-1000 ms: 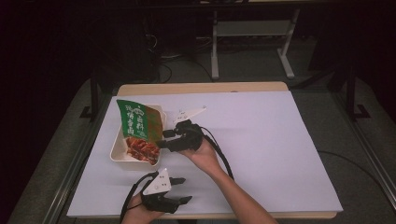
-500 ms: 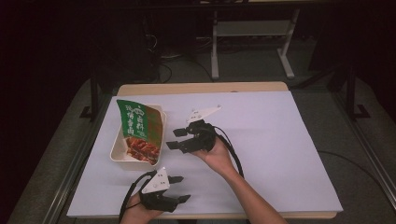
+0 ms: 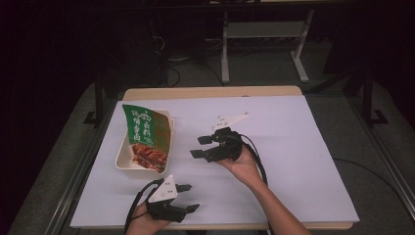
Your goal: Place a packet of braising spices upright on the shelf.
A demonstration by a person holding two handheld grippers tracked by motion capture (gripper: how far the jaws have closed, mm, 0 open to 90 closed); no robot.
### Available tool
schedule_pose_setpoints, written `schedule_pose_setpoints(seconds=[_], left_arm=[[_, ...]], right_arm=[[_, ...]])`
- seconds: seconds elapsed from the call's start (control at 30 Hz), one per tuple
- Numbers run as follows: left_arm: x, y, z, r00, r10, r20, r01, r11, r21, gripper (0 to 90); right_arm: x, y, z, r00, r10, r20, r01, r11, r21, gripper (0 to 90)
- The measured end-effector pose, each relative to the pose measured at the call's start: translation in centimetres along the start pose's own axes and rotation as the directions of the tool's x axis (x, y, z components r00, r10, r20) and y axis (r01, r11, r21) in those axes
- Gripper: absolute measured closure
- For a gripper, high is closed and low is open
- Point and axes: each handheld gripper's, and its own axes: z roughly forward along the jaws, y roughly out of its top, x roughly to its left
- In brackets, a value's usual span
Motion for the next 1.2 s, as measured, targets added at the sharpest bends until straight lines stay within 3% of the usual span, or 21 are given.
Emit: schedule_pose_setpoints(seconds=[0.87, 1.2], left_arm=[[0.3, -0.1, -0.1, 0.9995, -0.026, -0.020, 0.026, 0.9996, -0.010, 30.4], [0.4, -0.1, -0.1, 0.9990, -0.036, -0.027, 0.036, 0.9993, -0.008, 28.4]], right_arm=[[-1.6, -3.1, -4.2, 0.9968, 0.046, 0.064, -0.047, 0.999, 0.013, 36.7], [-1.9, -4.6, -5.7, 0.9954, 0.046, 0.085, -0.050, 0.997, 0.054, 34.7]])
